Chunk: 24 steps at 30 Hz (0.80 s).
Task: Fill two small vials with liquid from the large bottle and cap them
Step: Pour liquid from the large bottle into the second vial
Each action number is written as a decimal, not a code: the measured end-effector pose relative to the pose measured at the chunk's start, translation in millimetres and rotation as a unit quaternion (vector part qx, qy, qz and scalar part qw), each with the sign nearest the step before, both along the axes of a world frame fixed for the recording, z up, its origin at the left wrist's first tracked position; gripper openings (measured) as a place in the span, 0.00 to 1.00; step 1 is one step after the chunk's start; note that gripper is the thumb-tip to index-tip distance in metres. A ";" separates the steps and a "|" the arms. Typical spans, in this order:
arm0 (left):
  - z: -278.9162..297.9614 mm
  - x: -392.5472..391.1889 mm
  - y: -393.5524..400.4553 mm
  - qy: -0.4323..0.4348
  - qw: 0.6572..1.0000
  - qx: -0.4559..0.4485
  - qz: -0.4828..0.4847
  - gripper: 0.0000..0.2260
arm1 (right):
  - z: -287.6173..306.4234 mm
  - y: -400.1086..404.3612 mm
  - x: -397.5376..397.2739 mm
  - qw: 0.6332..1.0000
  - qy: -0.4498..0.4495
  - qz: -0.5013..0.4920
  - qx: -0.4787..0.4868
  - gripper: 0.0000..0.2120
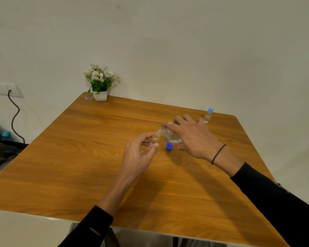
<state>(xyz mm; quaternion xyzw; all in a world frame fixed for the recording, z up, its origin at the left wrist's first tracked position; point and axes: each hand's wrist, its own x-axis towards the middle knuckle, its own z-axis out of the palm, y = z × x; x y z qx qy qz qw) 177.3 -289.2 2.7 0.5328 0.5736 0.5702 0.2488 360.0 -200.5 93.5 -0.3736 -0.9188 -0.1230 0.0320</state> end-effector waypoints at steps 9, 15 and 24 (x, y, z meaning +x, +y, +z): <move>-0.3 0.5 -0.4 -0.001 1.000 0.001 0.000 0.16 | 2.5 -1.3 -0.3 1.000 -0.009 0.003 0.000 0.36; -0.6 0.7 0.4 0.001 1.000 -0.002 0.003 0.16 | 3.3 -0.7 0.1 1.000 -0.018 0.000 0.013 0.36; -2.9 0.7 2.2 0.002 1.000 -0.005 0.005 0.15 | 5.1 -1.2 0.0 0.999 -0.025 0.002 0.021 0.37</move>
